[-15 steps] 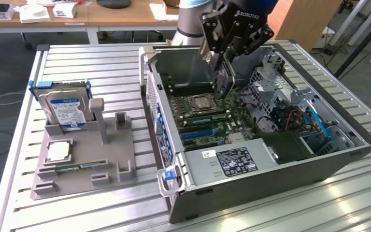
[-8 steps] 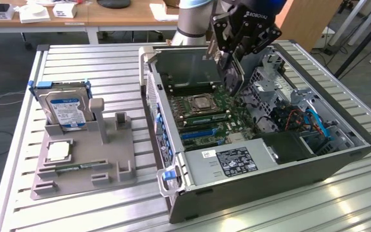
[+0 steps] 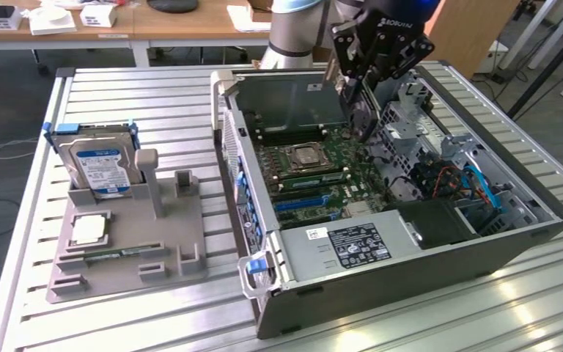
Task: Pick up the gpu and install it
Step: 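Pick up the gpu and move the gpu toward the slot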
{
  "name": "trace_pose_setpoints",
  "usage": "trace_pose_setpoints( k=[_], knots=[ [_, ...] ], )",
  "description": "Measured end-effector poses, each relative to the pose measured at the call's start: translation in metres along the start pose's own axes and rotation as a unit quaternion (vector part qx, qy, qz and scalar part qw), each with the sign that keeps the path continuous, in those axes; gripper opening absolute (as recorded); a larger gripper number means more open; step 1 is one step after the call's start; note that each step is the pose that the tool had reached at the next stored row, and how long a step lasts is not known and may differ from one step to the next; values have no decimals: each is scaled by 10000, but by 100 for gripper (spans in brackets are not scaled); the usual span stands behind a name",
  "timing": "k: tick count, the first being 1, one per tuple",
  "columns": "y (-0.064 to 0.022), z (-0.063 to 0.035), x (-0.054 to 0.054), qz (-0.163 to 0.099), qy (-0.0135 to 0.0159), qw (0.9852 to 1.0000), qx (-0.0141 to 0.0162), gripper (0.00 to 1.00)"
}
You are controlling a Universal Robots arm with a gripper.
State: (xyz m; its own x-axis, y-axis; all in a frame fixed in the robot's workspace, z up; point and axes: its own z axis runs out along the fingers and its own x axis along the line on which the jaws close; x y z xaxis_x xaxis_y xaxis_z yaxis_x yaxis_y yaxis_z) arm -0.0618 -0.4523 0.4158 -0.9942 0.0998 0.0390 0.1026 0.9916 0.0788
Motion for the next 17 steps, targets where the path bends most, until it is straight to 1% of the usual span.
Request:
trace_pose_setpoints(
  k=[4, 7, 10, 17],
  knots=[
    [29, 37, -32, -2, -12, 10000, -10, 27],
    [50, 54, -79, -2, -21, 10000, -15, 27],
    [59, 59, -141, -3, -22, 10000, -19, 27],
    [62, 58, -166, -3, -15, 10000, -20, 27]
  ],
)
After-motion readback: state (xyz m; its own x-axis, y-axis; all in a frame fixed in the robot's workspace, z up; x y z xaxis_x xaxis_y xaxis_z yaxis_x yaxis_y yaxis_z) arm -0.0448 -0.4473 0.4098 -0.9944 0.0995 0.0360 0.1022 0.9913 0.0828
